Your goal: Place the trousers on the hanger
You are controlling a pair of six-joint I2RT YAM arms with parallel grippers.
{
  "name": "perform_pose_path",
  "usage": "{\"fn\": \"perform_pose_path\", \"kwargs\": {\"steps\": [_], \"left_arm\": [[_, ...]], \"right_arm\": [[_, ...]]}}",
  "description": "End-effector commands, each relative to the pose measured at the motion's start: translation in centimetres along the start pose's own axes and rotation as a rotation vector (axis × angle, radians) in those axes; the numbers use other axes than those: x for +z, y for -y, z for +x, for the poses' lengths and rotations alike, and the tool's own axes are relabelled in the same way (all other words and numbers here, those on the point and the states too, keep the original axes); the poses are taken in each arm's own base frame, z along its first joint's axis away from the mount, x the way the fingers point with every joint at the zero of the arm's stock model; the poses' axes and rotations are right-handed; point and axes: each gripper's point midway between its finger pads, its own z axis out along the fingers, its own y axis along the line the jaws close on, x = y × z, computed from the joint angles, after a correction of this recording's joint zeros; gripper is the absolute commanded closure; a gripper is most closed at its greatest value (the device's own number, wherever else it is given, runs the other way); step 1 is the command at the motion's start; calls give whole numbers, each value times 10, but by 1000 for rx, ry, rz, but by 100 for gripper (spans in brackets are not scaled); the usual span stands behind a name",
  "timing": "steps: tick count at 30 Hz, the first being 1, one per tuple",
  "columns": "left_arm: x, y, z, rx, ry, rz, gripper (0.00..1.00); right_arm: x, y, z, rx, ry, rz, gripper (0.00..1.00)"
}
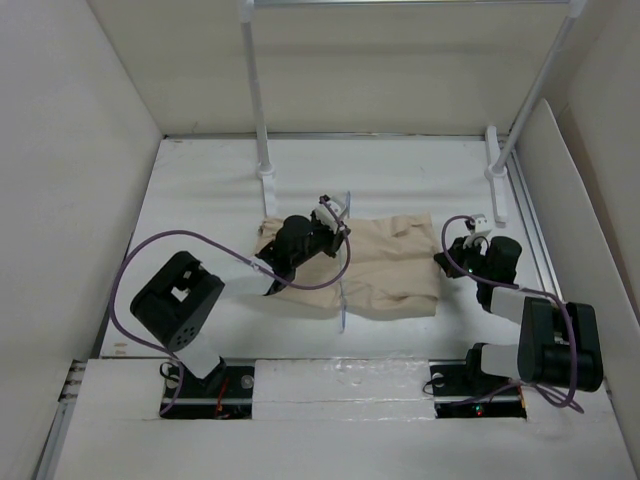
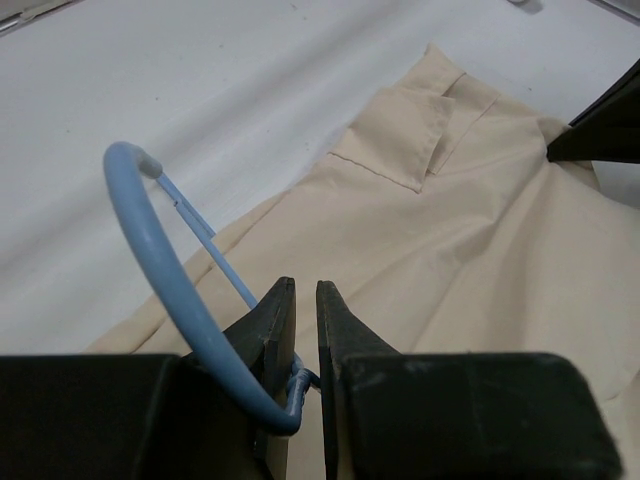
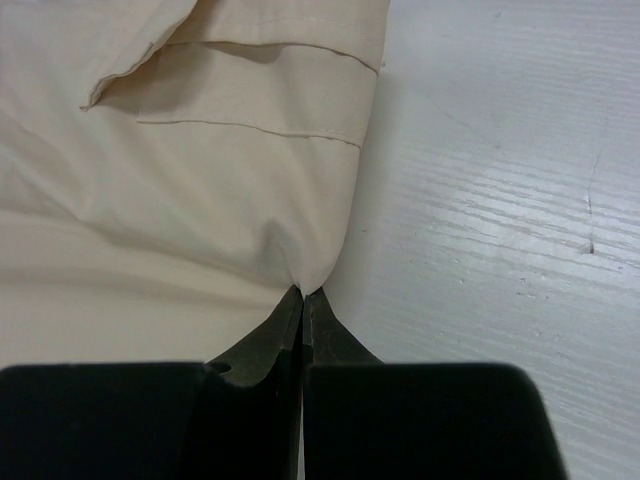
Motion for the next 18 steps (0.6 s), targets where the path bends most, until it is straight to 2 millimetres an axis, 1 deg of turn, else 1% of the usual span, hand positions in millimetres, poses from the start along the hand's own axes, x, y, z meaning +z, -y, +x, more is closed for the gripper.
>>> {"fn": "perform_pose_path", "kwargs": {"steps": [1, 2, 4, 5, 7, 8, 9, 10, 11, 12, 13, 14, 15, 16, 17, 18], "left_arm": [[-9, 3, -52, 6, 130, 10, 100], [-10, 3, -56, 5, 135, 9, 100], [-14, 6, -80, 0, 175, 17, 100], [-15, 6, -81, -5, 163, 20, 100], [-18, 12, -102, -3, 199, 31, 100], [-18, 11, -104, -4, 189, 25, 100], [-20, 16, -111, -3, 199, 25, 100], [-20, 15, -119, 2, 209, 18, 100], [-20, 21, -121, 4, 201, 28, 100], [-21, 21, -125, 4, 207, 28, 100], [-22, 22, -132, -3, 211, 29, 100], [-22, 21, -134, -2, 209, 26, 100], [-24, 22, -141, -2, 218, 29, 100], [-26, 22, -156, -1, 242, 27, 100], [-26, 23, -160, 0, 233, 27, 100], [-29, 25, -168, -28, 240, 34, 100]], "right_arm": [[1, 10, -23, -52, 53, 33, 100], [1, 10, -24, -50, 54, 35, 100], [-1, 8, -28, -58, 64, 35, 100], [-2, 8, -30, -61, 63, 36, 97], [-3, 4, -37, -72, 71, 28, 92], [-6, 2, -40, -76, 72, 31, 82], [-6, -2, -48, -92, 82, 23, 74], [-7, -3, -52, -100, 86, 22, 68], [-9, -13, -55, -119, 80, 0, 55], [-10, -17, -65, -140, 93, -7, 49], [-15, -24, -70, -165, 94, -11, 42], [-20, -25, -78, -184, 106, -3, 40], [-24, -33, -85, -208, 113, -10, 38], [-30, -36, -96, -225, 121, -6, 37], [-34, -50, -106, -268, 143, -39, 35], [-47, -66, -126, -313, 206, -59, 35]]}}
